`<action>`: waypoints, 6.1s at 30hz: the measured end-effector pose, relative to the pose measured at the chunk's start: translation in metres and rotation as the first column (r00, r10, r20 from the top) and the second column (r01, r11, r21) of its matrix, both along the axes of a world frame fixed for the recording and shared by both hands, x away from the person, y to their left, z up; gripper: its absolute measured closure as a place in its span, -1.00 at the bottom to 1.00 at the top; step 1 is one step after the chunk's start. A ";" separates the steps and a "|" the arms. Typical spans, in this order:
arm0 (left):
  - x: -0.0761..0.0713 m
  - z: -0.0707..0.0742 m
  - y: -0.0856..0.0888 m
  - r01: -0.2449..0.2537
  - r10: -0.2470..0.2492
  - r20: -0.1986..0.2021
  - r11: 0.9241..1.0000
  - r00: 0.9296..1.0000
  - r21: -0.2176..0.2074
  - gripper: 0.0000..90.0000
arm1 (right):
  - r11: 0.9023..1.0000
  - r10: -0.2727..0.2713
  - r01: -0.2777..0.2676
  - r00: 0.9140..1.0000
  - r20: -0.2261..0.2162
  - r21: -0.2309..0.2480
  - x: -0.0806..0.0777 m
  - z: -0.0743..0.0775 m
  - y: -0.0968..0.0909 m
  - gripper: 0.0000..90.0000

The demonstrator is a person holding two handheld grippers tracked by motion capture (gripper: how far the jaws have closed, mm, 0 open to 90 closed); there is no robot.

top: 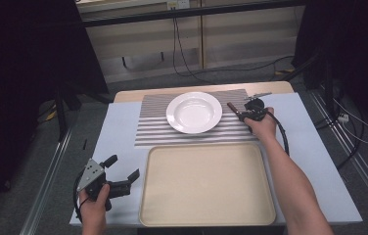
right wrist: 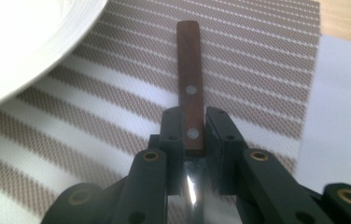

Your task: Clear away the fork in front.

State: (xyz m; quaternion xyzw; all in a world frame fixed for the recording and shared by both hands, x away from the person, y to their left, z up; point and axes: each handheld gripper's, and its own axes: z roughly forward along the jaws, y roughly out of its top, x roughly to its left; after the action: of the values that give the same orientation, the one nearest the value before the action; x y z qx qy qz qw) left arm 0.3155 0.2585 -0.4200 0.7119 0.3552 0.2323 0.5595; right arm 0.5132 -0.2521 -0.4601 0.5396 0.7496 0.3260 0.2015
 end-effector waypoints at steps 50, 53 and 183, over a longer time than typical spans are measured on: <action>0.000 0.002 -0.004 0.020 -0.020 0.005 1.000 1.000 0.023 -0.94 | 0.975 0.089 -0.140 0.958 -0.272 -0.172 -0.030 0.023 -0.005 0.67; 0.000 0.001 -0.004 0.019 -0.019 0.003 1.000 1.000 0.022 -0.94 | 0.981 0.082 -0.130 0.952 -0.296 -0.145 -0.027 0.024 -0.007 0.68; 0.028 0.053 -0.086 0.161 -0.161 0.004 0.987 0.987 0.004 -0.96 | 0.803 0.222 -0.417 0.872 0.436 0.426 -0.176 0.057 0.072 0.74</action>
State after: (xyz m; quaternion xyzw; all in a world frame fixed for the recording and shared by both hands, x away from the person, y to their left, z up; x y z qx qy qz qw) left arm 0.3437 0.1722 -0.3666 0.7387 0.2952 0.1884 0.5759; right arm 0.3374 -0.1804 -0.4034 0.3662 0.6674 0.6355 0.1291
